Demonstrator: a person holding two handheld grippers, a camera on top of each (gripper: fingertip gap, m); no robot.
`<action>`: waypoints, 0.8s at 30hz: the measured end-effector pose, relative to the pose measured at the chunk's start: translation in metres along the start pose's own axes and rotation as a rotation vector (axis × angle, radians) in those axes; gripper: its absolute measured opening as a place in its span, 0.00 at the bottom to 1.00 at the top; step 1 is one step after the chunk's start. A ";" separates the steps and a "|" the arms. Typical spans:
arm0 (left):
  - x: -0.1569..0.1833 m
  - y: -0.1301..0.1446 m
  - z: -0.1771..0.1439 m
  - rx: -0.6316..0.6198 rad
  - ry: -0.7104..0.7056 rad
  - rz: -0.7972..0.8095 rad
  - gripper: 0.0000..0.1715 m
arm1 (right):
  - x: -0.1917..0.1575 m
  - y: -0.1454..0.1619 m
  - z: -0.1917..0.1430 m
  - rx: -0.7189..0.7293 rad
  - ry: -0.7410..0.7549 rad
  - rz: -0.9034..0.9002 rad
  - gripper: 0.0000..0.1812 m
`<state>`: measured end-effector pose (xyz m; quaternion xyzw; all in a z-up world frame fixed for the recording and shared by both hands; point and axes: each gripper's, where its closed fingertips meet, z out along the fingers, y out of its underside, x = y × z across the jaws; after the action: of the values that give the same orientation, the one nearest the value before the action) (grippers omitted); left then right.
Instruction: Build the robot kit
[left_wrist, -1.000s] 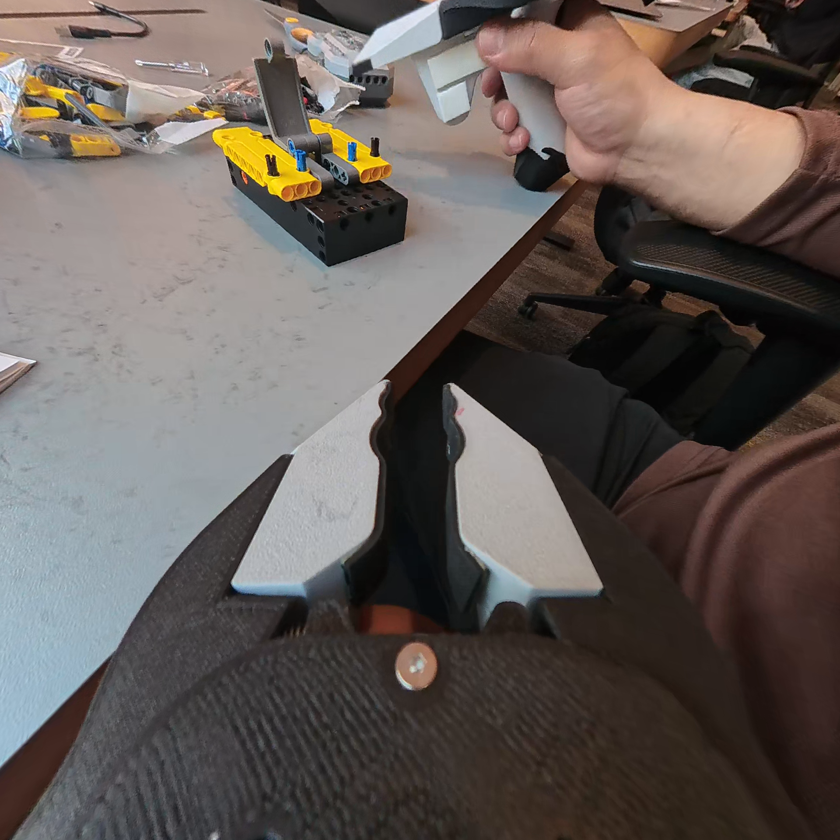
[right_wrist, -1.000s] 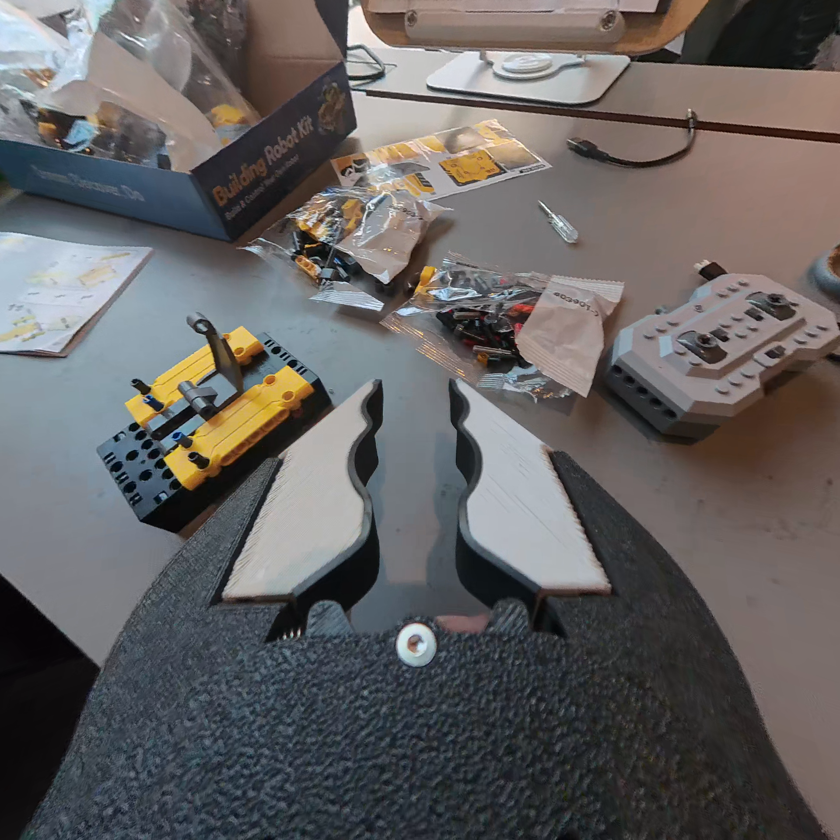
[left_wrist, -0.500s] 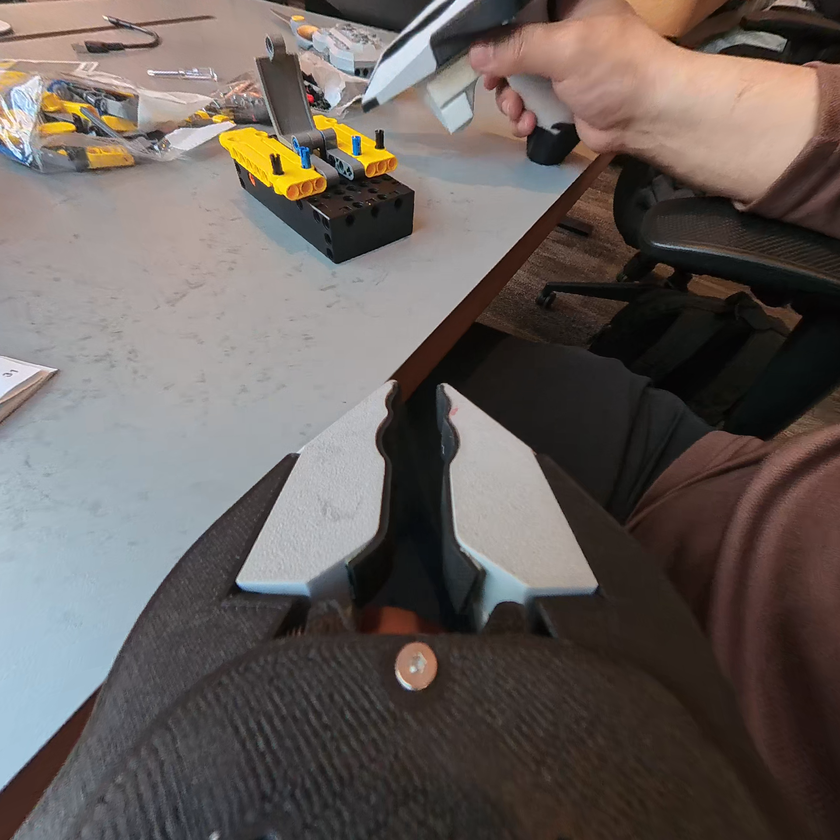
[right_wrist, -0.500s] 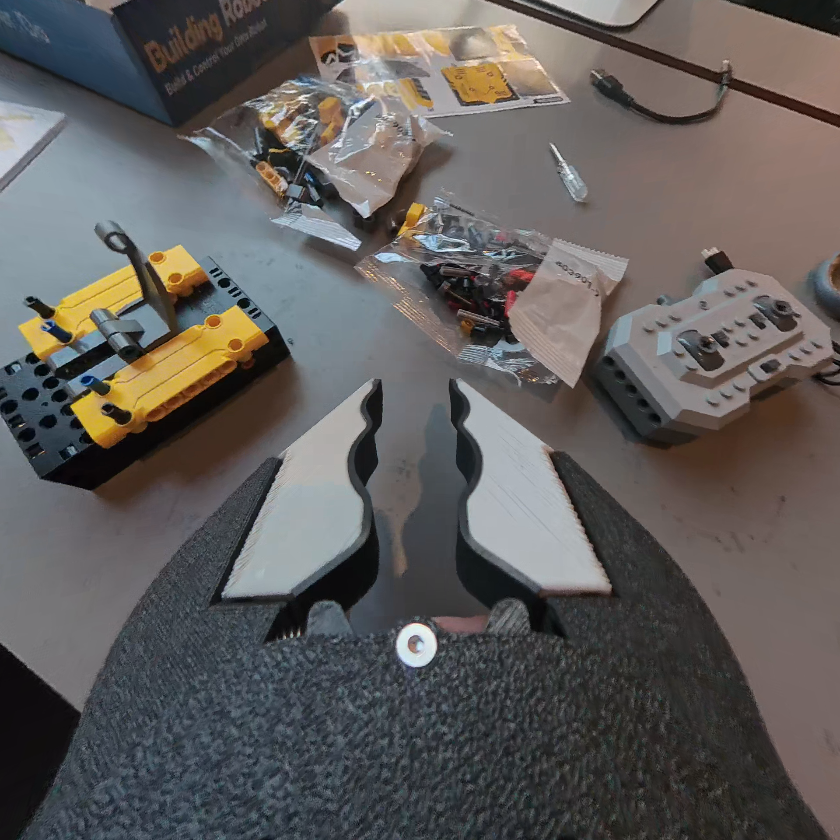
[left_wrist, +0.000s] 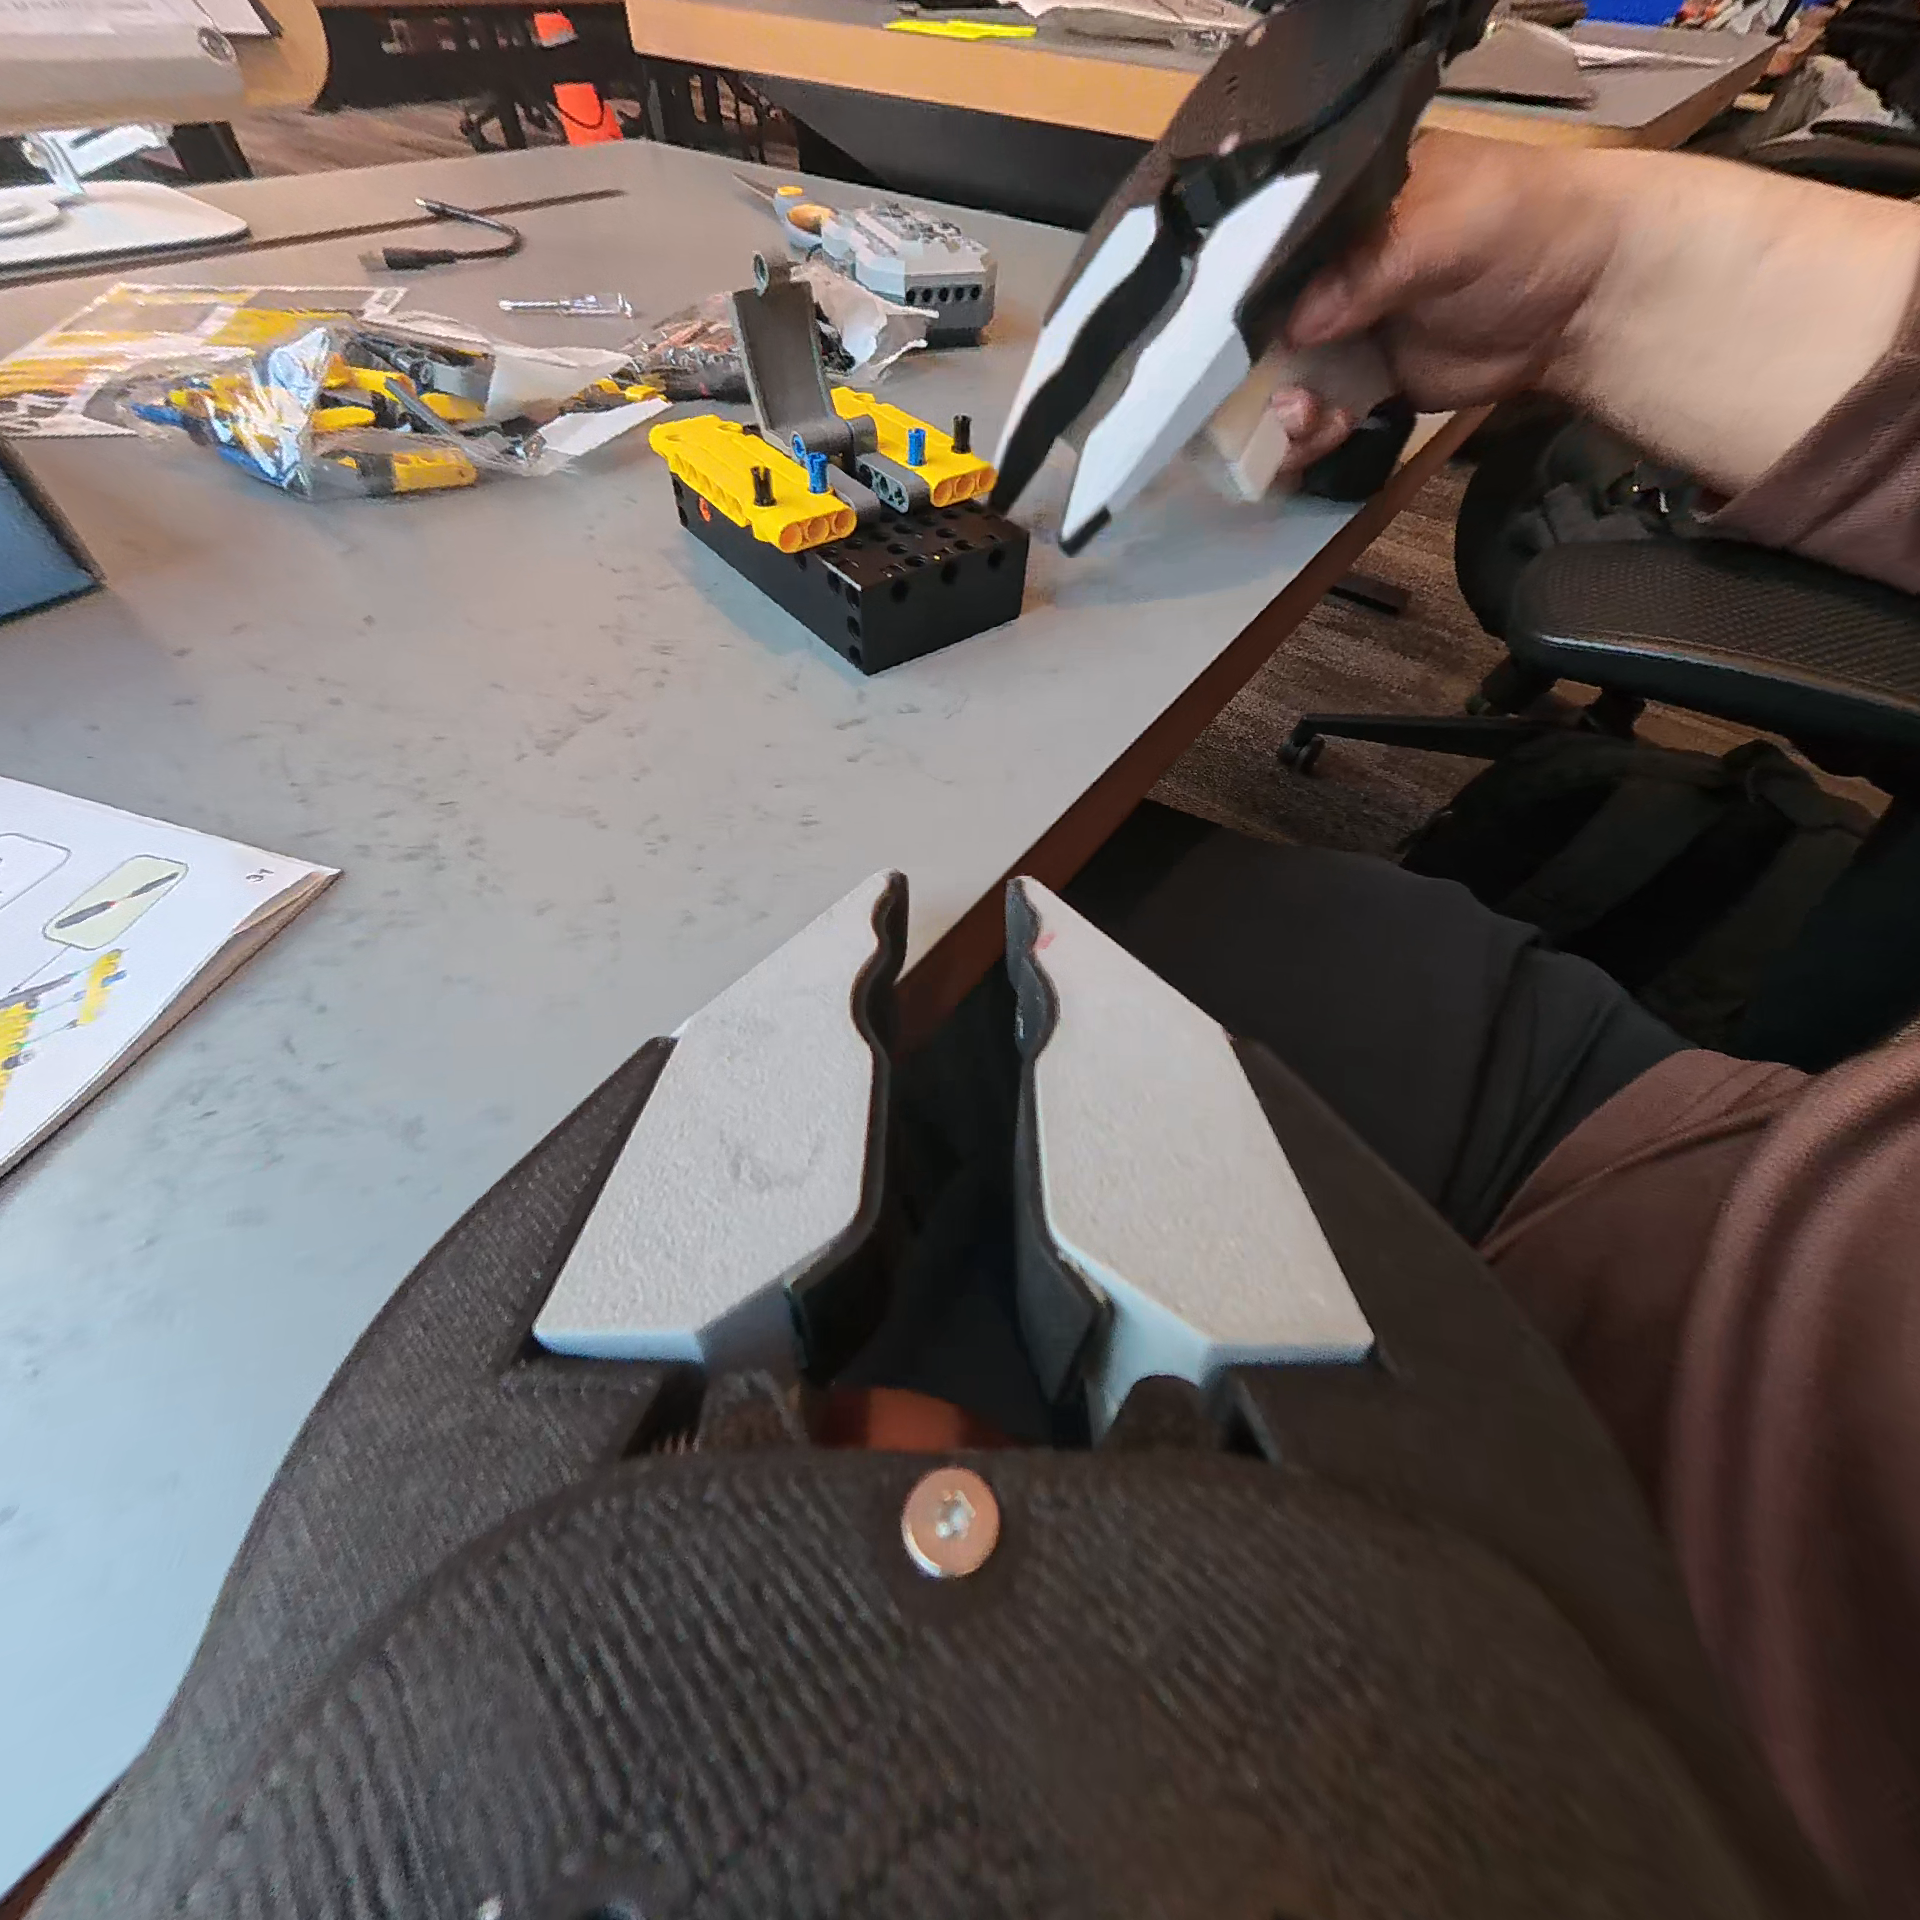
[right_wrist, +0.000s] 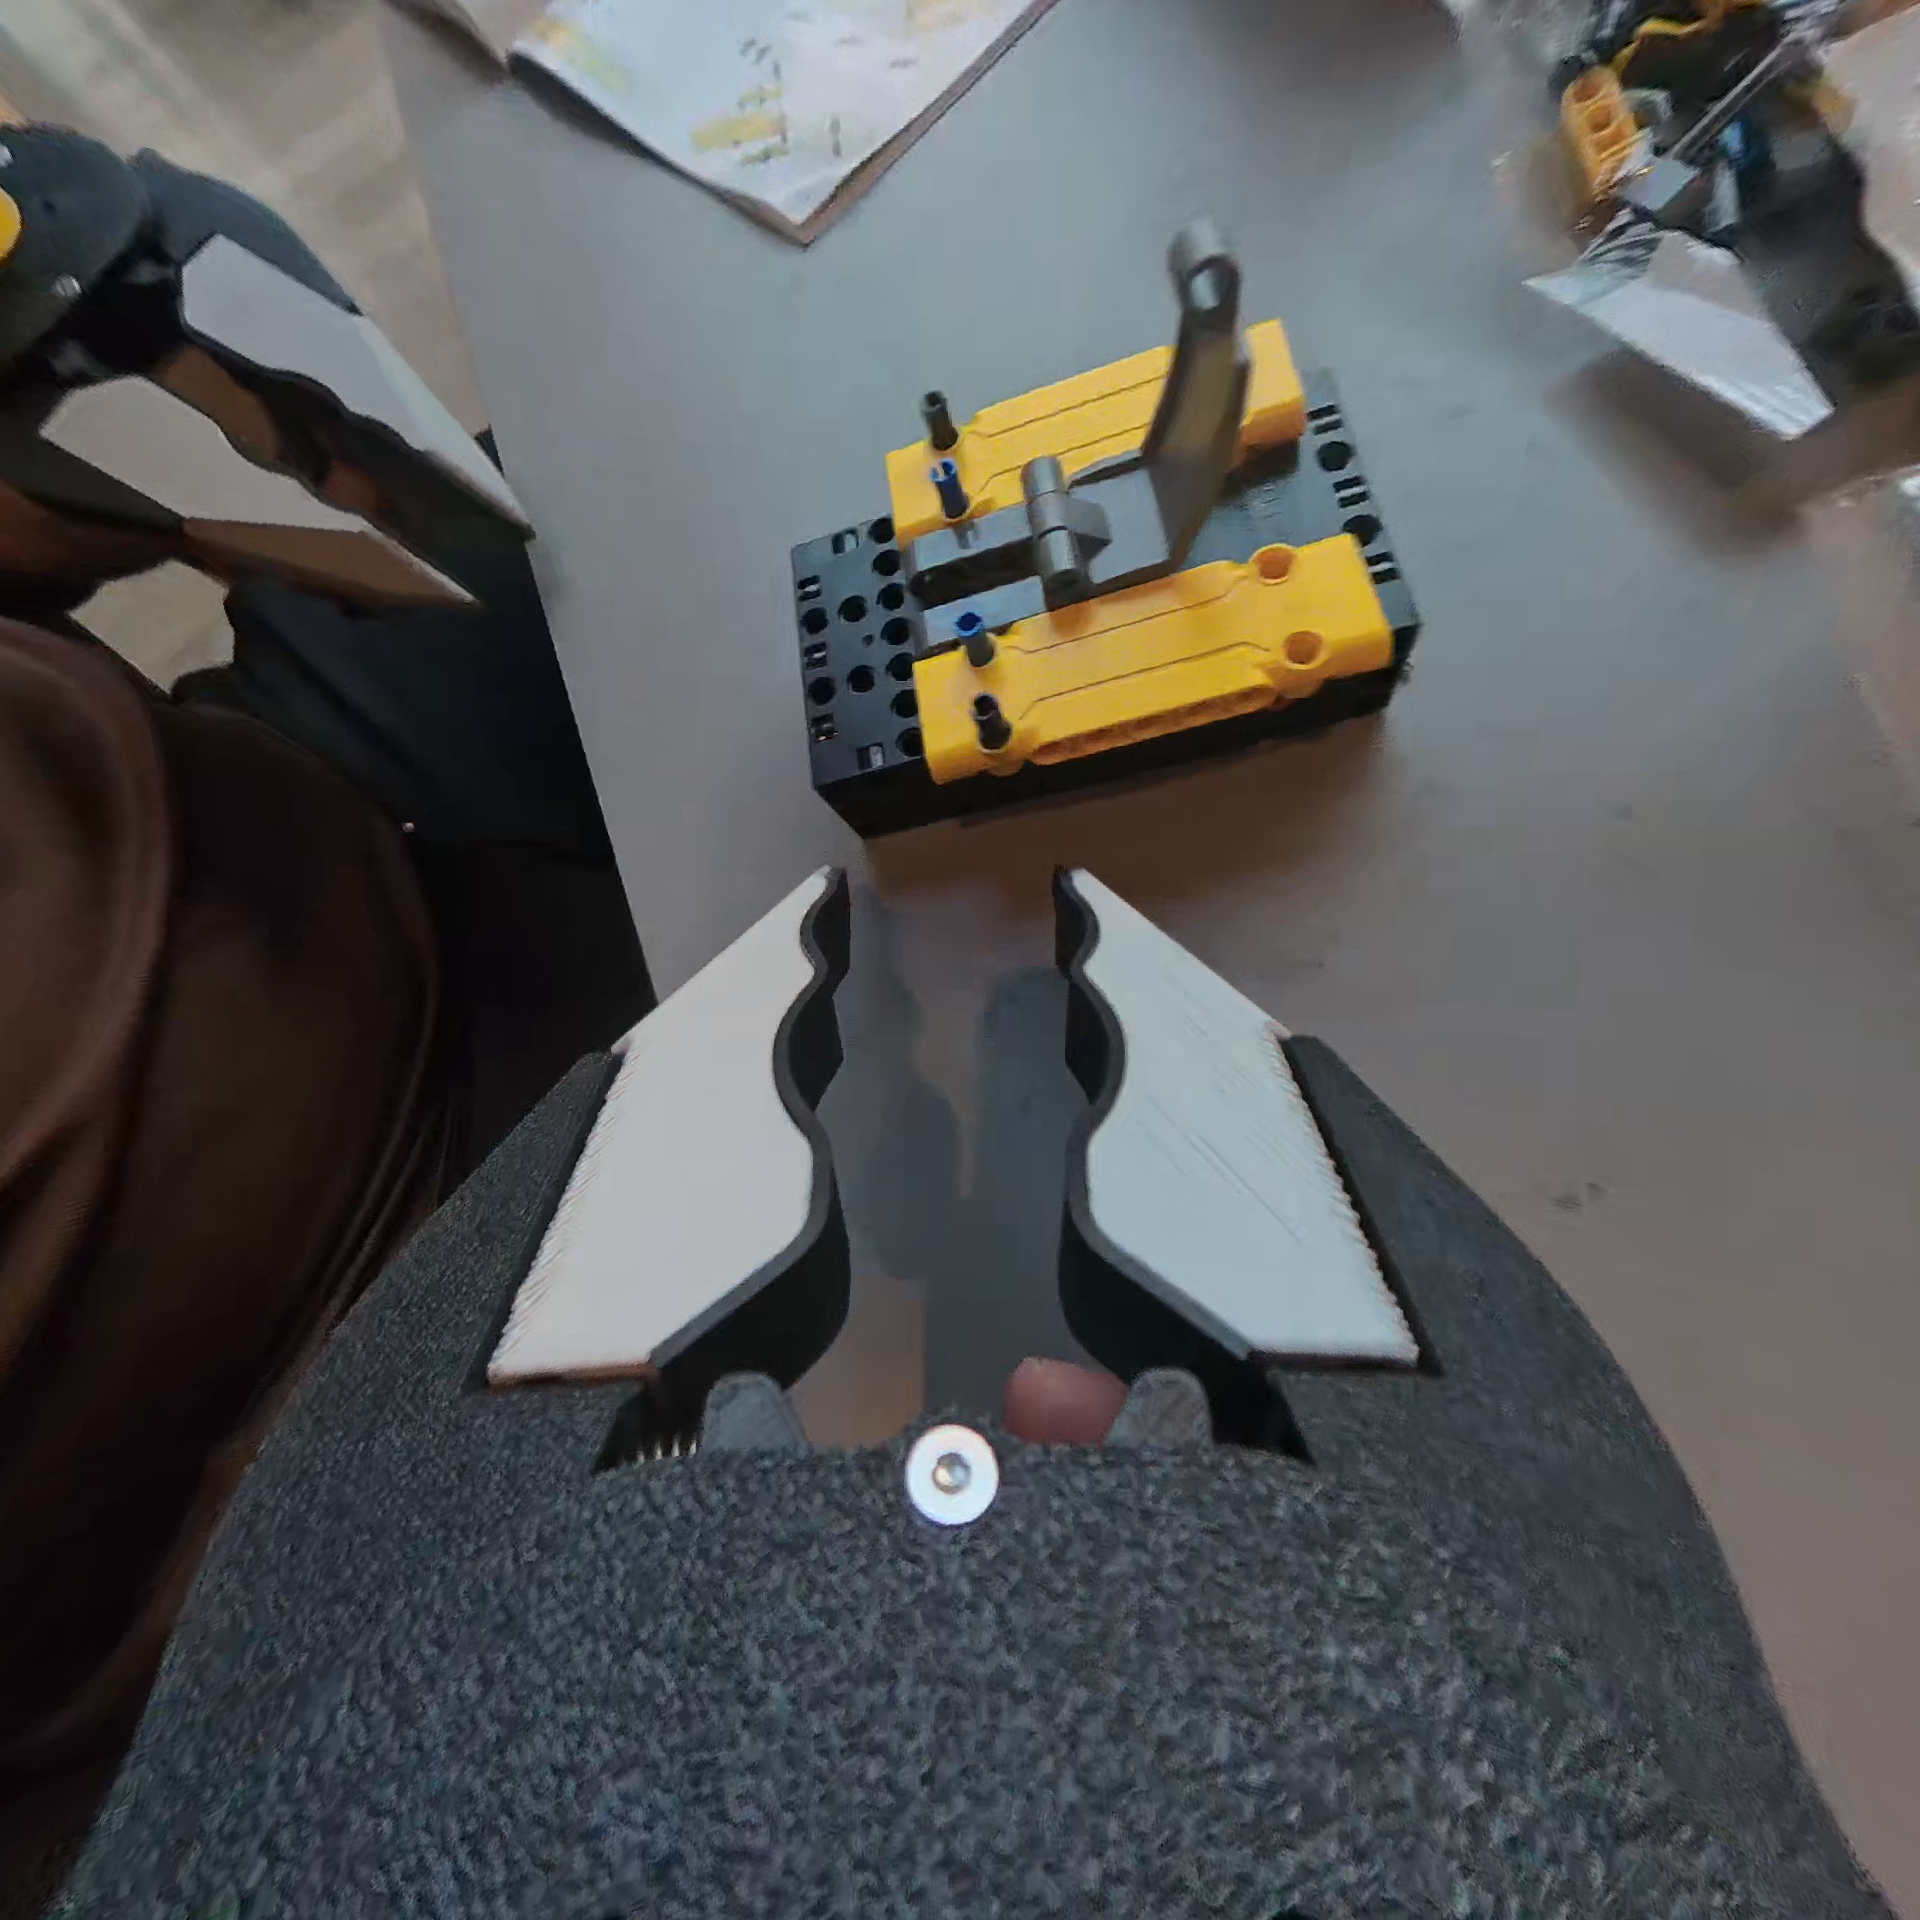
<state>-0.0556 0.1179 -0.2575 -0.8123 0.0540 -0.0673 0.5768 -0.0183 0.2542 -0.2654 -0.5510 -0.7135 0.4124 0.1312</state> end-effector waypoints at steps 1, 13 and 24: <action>-0.001 0.000 0.000 -0.001 -0.004 -0.003 0.09 | -0.005 0.000 0.006 -0.018 0.003 -0.017 0.21; -0.026 -0.036 -0.017 0.024 -0.155 -0.038 0.22 | -0.100 -0.024 0.031 0.120 -0.248 -0.255 0.13; -0.075 -0.039 0.069 -0.342 -0.053 0.176 0.44 | -0.052 -0.062 -0.041 0.496 -0.272 0.001 0.14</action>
<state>-0.1176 0.2069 -0.2470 -0.8922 0.1203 0.0152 0.4351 -0.0149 0.2228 -0.1805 -0.4420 -0.6017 0.6445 0.1649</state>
